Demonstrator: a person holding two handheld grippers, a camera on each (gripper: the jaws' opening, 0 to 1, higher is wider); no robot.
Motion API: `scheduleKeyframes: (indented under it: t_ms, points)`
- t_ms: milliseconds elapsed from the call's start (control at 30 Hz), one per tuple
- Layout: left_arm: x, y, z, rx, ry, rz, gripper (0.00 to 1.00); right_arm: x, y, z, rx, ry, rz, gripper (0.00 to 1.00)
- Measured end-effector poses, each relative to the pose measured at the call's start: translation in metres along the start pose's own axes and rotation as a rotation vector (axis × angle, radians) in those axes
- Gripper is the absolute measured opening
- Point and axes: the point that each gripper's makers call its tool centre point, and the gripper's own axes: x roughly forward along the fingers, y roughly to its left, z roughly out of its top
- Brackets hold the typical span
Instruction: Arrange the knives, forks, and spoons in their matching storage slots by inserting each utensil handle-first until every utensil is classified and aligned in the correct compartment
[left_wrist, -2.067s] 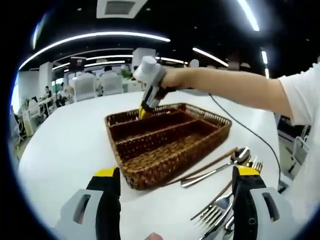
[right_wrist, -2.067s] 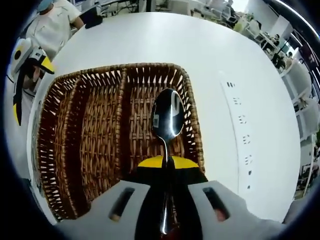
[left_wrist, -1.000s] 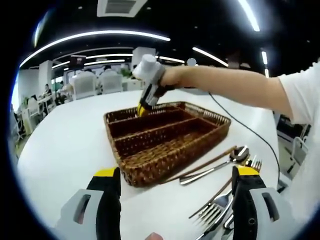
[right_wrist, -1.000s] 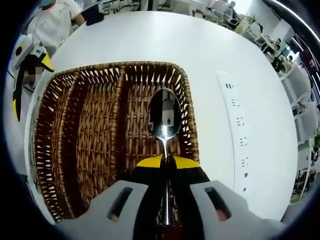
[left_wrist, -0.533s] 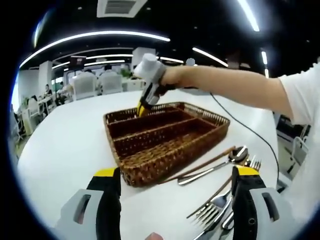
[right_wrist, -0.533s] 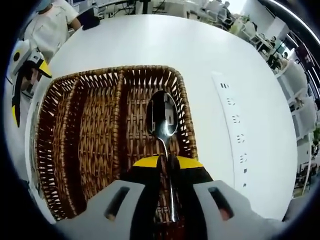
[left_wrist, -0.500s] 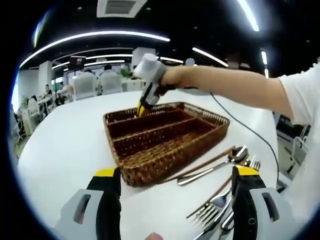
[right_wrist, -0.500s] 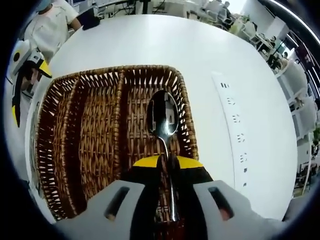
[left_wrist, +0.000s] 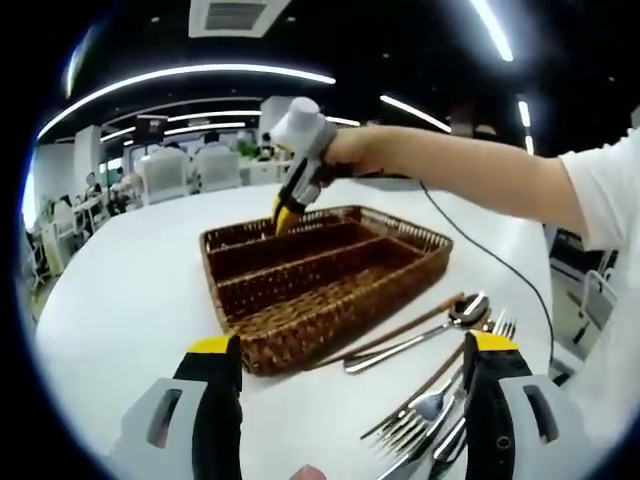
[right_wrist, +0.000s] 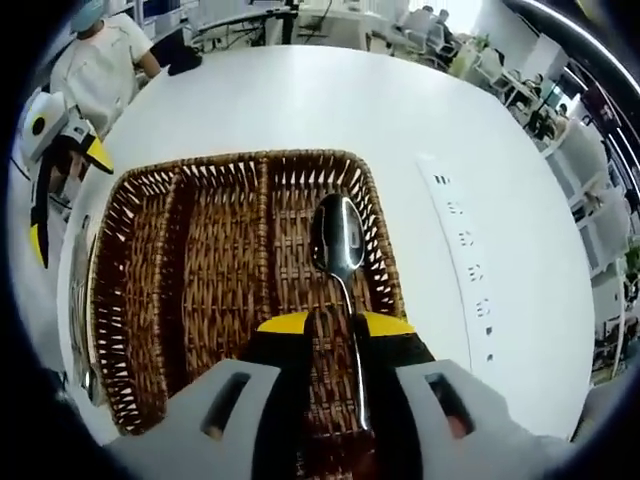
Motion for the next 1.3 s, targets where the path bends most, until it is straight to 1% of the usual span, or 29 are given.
scheduleKeyframes:
  t_ms: [67, 233, 300, 400, 467, 567, 767, 900, 967, 1100, 1133, 1200, 1300]
  points:
    - [-0.001, -0.001, 0.000, 0.001, 0.000, 0.000, 0.92, -0.003, 0.002, 0.001, 0.019, -0.020, 0.000, 0.19]
    - [-0.002, -0.005, 0.001, 0.008, -0.003, -0.001, 0.92, -0.008, 0.005, -0.001, 0.027, -0.031, -0.010, 0.20]
    - [-0.002, -0.008, 0.001, 0.010, -0.003, -0.001, 0.92, -0.012, 0.008, 0.000, 0.040, -0.053, -0.008, 0.20]
    - [-0.003, -0.010, 0.000, 0.014, -0.002, -0.001, 0.92, -0.015, 0.010, -0.001, 0.047, -0.064, -0.008, 0.21]
    - [-0.004, -0.010, 0.001, 0.013, -0.006, 0.002, 0.92, -0.020, 0.014, 0.000, 0.066, -0.094, -0.008, 0.22]
    - [-0.005, -0.012, 0.002, 0.017, -0.006, 0.004, 0.92, -0.024, 0.018, -0.001, 0.076, -0.114, -0.006, 0.22]
    - [-0.004, -0.013, 0.001, 0.021, -0.002, 0.005, 0.92, -0.030, 0.029, 0.002, 0.106, -0.184, -0.002, 0.22]
    - [-0.003, -0.015, 0.002, 0.031, 0.003, 0.000, 0.92, -0.033, 0.032, -0.005, 0.104, -0.192, -0.027, 0.23]
    - [-0.002, -0.016, 0.003, 0.035, 0.003, -0.001, 0.92, -0.038, 0.035, -0.005, 0.125, -0.227, -0.022, 0.23]
    - [-0.002, -0.021, 0.001, 0.039, 0.008, -0.007, 0.92, -0.044, 0.038, -0.015, 0.127, -0.238, -0.036, 0.24]
    - [-0.001, -0.022, 0.002, 0.040, 0.010, -0.010, 0.91, -0.046, 0.042, -0.018, 0.135, -0.244, -0.032, 0.25]
    - [0.001, -0.024, 0.003, 0.043, 0.012, -0.015, 0.91, -0.049, 0.046, -0.017, 0.147, -0.270, -0.025, 0.25]
    - [0.003, -0.033, 0.004, 0.050, 0.011, -0.023, 0.91, -0.056, 0.054, -0.020, 0.150, -0.286, -0.036, 0.25]
